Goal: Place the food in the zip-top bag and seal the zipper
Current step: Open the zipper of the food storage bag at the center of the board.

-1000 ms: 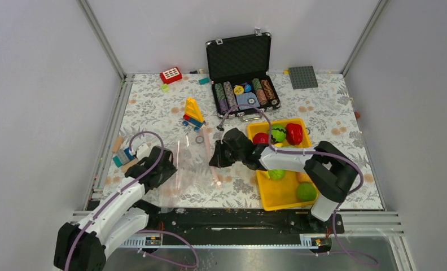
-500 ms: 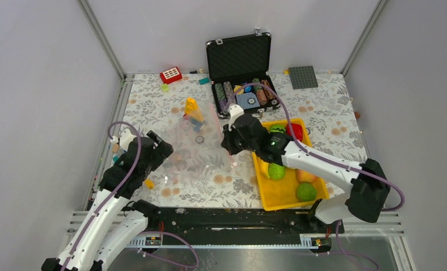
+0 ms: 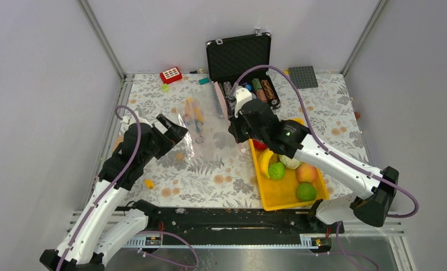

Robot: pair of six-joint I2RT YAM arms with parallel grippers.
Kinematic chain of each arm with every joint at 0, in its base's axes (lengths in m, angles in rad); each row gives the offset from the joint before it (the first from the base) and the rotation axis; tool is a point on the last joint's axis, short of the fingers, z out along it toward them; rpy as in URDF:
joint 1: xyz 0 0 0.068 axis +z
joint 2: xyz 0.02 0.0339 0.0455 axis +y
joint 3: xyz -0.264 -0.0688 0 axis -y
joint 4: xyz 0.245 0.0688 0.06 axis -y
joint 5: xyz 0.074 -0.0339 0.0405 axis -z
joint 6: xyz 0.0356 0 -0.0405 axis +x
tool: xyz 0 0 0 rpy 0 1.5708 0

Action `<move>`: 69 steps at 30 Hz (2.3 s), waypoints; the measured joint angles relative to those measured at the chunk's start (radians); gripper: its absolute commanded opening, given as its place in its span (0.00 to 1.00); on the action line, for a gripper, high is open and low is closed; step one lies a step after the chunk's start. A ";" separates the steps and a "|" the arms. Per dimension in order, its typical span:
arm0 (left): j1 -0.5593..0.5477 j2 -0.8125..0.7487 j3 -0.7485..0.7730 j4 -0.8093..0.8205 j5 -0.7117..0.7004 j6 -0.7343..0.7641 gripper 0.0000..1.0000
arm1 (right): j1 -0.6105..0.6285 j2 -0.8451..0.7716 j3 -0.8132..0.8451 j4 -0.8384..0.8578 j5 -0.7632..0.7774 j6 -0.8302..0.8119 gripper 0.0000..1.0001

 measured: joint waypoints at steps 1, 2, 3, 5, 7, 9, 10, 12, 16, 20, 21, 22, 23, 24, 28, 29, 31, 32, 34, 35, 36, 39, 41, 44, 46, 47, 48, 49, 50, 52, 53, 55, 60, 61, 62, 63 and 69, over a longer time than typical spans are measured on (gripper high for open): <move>-0.002 0.011 0.000 0.017 0.024 0.002 0.99 | 0.000 0.004 -0.003 -0.008 0.000 0.000 0.00; -0.006 0.026 0.000 0.042 0.061 0.002 0.99 | 0.000 0.009 -0.005 -0.016 0.000 0.002 0.00; -0.011 0.036 -0.002 0.069 0.093 0.000 0.99 | 0.001 0.014 -0.009 -0.024 0.000 0.004 0.00; -0.026 0.049 -0.004 0.132 0.148 -0.003 0.99 | 0.004 0.021 -0.023 -0.032 -0.007 0.008 0.00; -0.054 0.068 -0.004 0.198 0.188 -0.007 0.99 | 0.008 0.022 -0.039 -0.033 -0.020 0.008 0.00; -0.086 0.097 -0.003 0.247 0.206 -0.009 0.99 | 0.018 0.025 -0.049 -0.033 -0.025 0.008 0.00; -0.109 0.121 -0.002 0.275 0.214 -0.009 0.99 | 0.023 0.027 -0.051 -0.033 -0.025 0.008 0.00; -0.151 0.171 0.005 0.295 0.214 -0.009 0.99 | 0.030 0.031 -0.052 -0.032 -0.024 0.007 0.00; -0.224 0.272 0.039 0.303 0.193 -0.007 0.96 | 0.036 0.035 -0.052 -0.032 -0.016 0.011 0.00; -0.262 0.333 0.069 0.305 0.166 -0.005 0.89 | 0.049 0.047 -0.052 -0.028 -0.005 0.014 0.00; -0.266 0.340 0.070 0.306 0.160 -0.007 0.87 | 0.052 0.050 -0.052 -0.028 -0.004 0.014 0.00; -0.269 0.346 0.070 0.306 0.150 -0.007 0.84 | 0.055 0.053 -0.052 -0.028 -0.003 0.014 0.00; -0.273 0.352 0.071 0.305 0.140 -0.008 0.82 | 0.059 0.057 -0.052 -0.028 -0.002 0.014 0.00; -0.275 0.356 0.071 0.304 0.129 -0.008 0.78 | 0.063 0.058 -0.052 -0.028 -0.002 0.014 0.00; -0.278 0.363 0.071 0.304 0.085 -0.013 0.64 | 0.071 0.060 -0.056 -0.020 -0.003 0.014 0.00; -0.278 0.362 0.071 0.304 0.077 -0.013 0.64 | 0.073 0.060 -0.059 -0.013 -0.003 0.014 0.00; -0.280 0.362 0.071 0.305 0.061 -0.013 0.62 | 0.075 0.059 -0.070 -0.006 -0.003 0.014 0.00; -0.281 0.363 0.071 0.304 0.055 -0.013 0.62 | 0.076 0.059 -0.074 -0.006 -0.004 0.014 0.00; -0.281 0.362 0.071 0.303 0.037 -0.013 0.61 | 0.078 0.059 -0.082 -0.005 -0.003 0.014 0.00; -0.281 0.362 0.071 0.303 0.028 -0.012 0.61 | 0.079 0.059 -0.084 -0.005 -0.003 0.014 0.00; -0.281 0.362 0.071 0.303 0.020 -0.011 0.61 | 0.079 0.059 -0.087 -0.004 -0.003 0.014 0.00; -0.282 0.361 0.071 0.302 -0.014 -0.006 0.61 | 0.081 0.059 -0.093 -0.002 -0.003 0.014 0.00; -0.282 0.361 0.072 0.302 -0.040 -0.002 0.61 | 0.084 0.059 -0.095 0.002 -0.003 0.013 0.00; -0.282 0.365 0.084 0.292 -0.066 0.005 0.58 | 0.090 0.058 -0.098 0.007 -0.003 0.010 0.00; -0.282 0.378 0.102 0.288 -0.077 0.012 0.55 | 0.096 0.056 -0.101 0.013 -0.003 0.003 0.00; -0.282 0.387 0.111 0.287 -0.080 0.016 0.53 | 0.100 0.054 -0.104 0.019 -0.003 0.000 0.00; -0.282 0.396 0.118 0.286 -0.082 0.019 0.51 | 0.103 0.052 -0.106 0.025 -0.003 -0.004 0.00; -0.282 0.406 0.125 0.286 -0.084 0.022 0.49 | 0.106 0.050 -0.109 0.031 -0.003 -0.006 0.00; -0.282 0.415 0.130 0.285 -0.084 0.026 0.47 | 0.109 0.047 -0.111 0.033 -0.001 -0.010 0.00; -0.282 0.428 0.132 0.282 -0.084 0.031 0.47 | 0.113 0.042 -0.114 0.039 0.004 -0.016 0.00; -0.282 0.431 0.132 0.277 -0.084 0.032 0.47 | 0.114 0.042 -0.115 0.040 0.005 -0.017 0.00; -0.283 0.436 0.132 0.267 -0.084 0.035 0.45 | 0.115 0.041 -0.116 0.049 0.005 -0.023 0.00; -0.284 0.449 0.132 0.264 -0.084 0.037 0.38 | 0.120 0.037 -0.131 0.085 -0.002 -0.043 0.00; -0.285 0.455 0.132 0.264 -0.084 0.037 0.31 | 0.122 0.037 -0.135 0.091 -0.007 -0.049 0.00; -0.285 0.462 0.132 0.264 -0.083 0.040 0.22 | 0.124 0.037 -0.138 0.093 -0.009 -0.051 0.02; -0.286 0.468 0.132 0.264 -0.082 0.040 0.11 | 0.125 0.037 -0.142 0.093 -0.014 -0.055 0.14; -0.293 0.481 0.133 0.252 -0.076 0.064 0.00 | 0.129 0.018 -0.178 0.114 0.013 -0.041 0.89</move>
